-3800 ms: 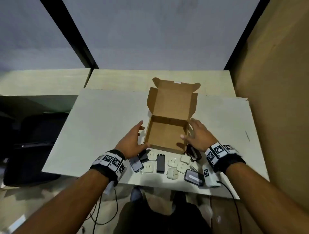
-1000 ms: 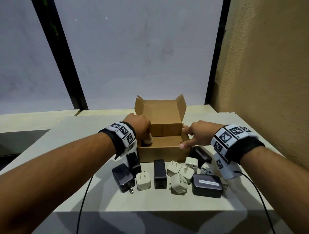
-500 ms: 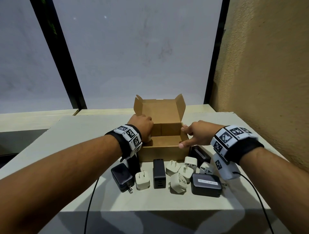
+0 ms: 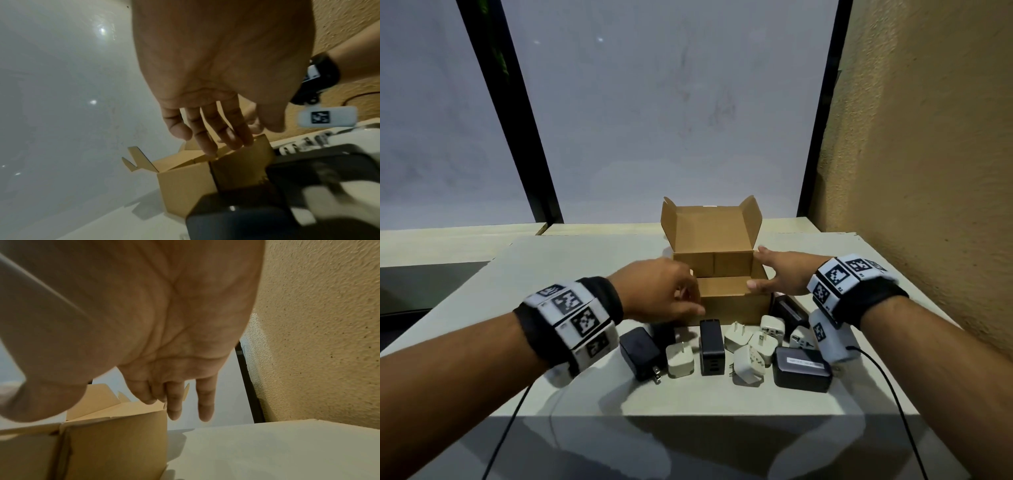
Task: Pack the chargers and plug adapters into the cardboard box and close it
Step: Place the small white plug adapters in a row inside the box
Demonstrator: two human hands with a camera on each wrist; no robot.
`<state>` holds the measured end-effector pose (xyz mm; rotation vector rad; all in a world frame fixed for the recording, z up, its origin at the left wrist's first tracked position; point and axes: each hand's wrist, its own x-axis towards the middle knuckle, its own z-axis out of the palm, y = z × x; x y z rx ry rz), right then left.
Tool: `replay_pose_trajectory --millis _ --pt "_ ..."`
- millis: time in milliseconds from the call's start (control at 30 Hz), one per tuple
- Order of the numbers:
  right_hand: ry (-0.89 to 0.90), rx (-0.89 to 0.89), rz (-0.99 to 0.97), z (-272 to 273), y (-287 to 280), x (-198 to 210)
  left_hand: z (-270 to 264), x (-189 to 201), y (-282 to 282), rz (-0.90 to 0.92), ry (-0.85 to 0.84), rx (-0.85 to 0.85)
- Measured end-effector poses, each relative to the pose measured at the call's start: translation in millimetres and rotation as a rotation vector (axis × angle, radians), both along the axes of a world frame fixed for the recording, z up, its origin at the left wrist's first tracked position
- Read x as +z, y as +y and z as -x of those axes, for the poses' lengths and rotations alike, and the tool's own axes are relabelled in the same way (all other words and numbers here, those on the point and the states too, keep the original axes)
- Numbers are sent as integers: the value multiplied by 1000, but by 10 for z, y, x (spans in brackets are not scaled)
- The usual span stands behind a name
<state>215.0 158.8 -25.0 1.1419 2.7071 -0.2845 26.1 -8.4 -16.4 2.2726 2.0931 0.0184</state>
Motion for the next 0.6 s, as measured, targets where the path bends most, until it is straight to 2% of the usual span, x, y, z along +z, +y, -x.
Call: replay_pose_trajectory --millis 100,267,400,600 --pt "-38 -33 -32 48 -23 13 -50 -105 -212 99 49 -68" --pt "-98 -67 -47 92 -73 11 -106 -300 -381 104 195 -66" --pt "-60 -86 -22 91 -76 2 -108 -412 -448 -9 185 -80" --pt "-73 -98 -1 62 -28 -19 -130 -401 -442 -55 124 -90"
